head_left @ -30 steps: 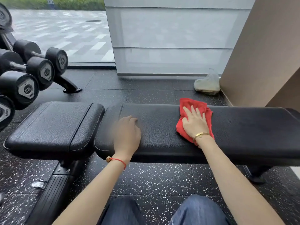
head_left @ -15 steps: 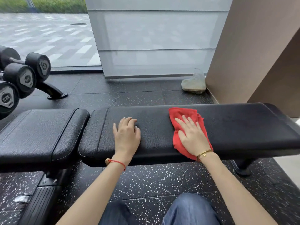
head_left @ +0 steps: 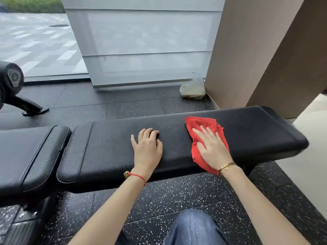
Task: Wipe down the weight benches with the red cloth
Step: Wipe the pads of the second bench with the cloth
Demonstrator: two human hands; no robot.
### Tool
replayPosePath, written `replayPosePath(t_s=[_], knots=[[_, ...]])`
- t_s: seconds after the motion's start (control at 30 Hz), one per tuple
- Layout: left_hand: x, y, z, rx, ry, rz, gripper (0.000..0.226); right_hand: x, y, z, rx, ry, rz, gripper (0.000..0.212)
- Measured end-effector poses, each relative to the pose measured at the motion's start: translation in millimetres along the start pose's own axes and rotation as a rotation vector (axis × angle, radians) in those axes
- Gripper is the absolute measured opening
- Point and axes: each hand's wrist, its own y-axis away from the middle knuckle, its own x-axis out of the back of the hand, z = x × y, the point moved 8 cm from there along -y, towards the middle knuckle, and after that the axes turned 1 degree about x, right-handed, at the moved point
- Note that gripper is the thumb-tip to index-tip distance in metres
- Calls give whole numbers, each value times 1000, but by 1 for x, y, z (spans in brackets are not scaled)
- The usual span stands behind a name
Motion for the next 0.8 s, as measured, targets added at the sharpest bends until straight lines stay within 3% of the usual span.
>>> replayPosePath(t_s=[0.2, 0.33, 0.53, 0.8], knots=[[-3, 3, 0, -11, -33, 17, 40, 33, -23, 94, -338, 75, 42, 54], [-2, 4, 1, -1, -46, 27, 40, 36, -61, 110, -399, 94, -10, 55], [-1, 4, 3, 1, -53, 42, 39, 1, -90, 24, -150, 79, -87, 56], [-2, 3, 0, 14, -13, 53, 39, -28, -50, -80, 175, 33, -127, 56]])
